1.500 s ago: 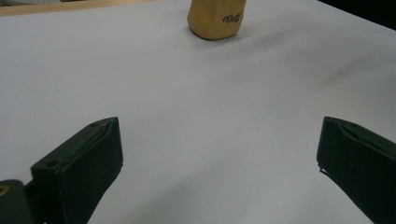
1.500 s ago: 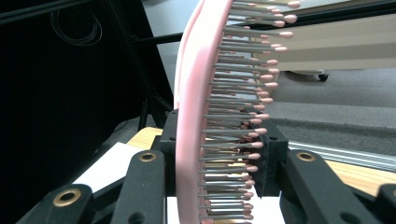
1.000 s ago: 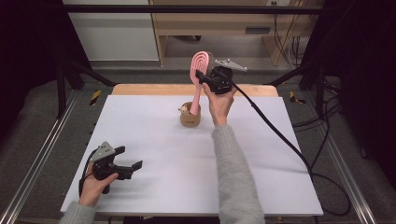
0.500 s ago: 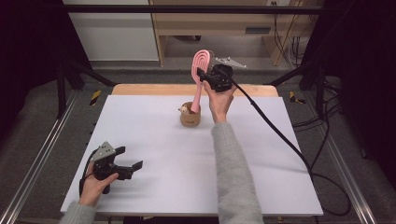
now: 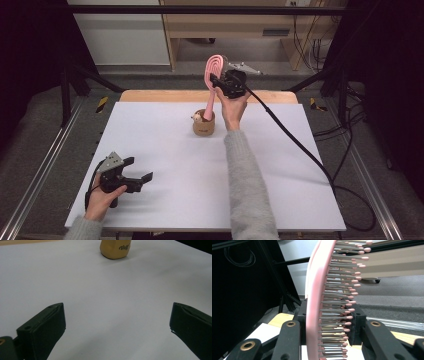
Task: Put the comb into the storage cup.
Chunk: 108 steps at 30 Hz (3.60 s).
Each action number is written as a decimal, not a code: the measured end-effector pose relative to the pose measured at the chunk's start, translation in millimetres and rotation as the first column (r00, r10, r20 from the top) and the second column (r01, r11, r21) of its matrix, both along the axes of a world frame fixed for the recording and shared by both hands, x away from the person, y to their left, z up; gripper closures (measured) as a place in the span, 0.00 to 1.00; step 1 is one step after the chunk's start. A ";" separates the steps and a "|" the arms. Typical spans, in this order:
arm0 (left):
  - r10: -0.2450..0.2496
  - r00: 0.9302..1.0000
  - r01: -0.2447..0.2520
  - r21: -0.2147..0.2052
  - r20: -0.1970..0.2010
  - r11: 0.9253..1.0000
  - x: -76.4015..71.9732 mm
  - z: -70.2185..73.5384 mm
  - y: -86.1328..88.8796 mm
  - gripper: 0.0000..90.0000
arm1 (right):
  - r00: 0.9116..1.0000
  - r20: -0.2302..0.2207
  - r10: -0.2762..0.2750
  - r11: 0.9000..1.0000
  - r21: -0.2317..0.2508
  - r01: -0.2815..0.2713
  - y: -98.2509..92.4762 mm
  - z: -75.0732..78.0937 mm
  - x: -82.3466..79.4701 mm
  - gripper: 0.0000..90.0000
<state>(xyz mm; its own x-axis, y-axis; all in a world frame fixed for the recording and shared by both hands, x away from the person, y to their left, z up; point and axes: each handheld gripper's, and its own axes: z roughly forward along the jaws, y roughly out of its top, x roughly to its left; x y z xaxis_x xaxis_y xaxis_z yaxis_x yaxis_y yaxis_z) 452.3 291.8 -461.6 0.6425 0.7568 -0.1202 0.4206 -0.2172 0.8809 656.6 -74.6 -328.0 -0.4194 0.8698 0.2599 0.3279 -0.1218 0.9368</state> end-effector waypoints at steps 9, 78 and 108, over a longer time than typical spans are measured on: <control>0.000 1.000 0.000 0.003 0.000 1.000 0.1 -0.4 -0.1 0.01 | 1.000 -0.011 -0.005 1.000 -0.012 0.005 5.4 -10.2 5.2 0.71; 0.000 1.000 0.000 0.006 -0.004 1.000 0.3 -1.5 -1.0 0.01 | 0.995 -0.096 -0.011 0.999 -0.049 0.006 0.2 -55.6 -2.5 0.69; -0.003 1.000 0.003 0.011 -0.005 1.000 0.3 -1.7 -1.6 0.01 | 0.996 -0.092 -0.006 0.989 -0.146 -0.008 -10.6 -61.3 1.8 0.46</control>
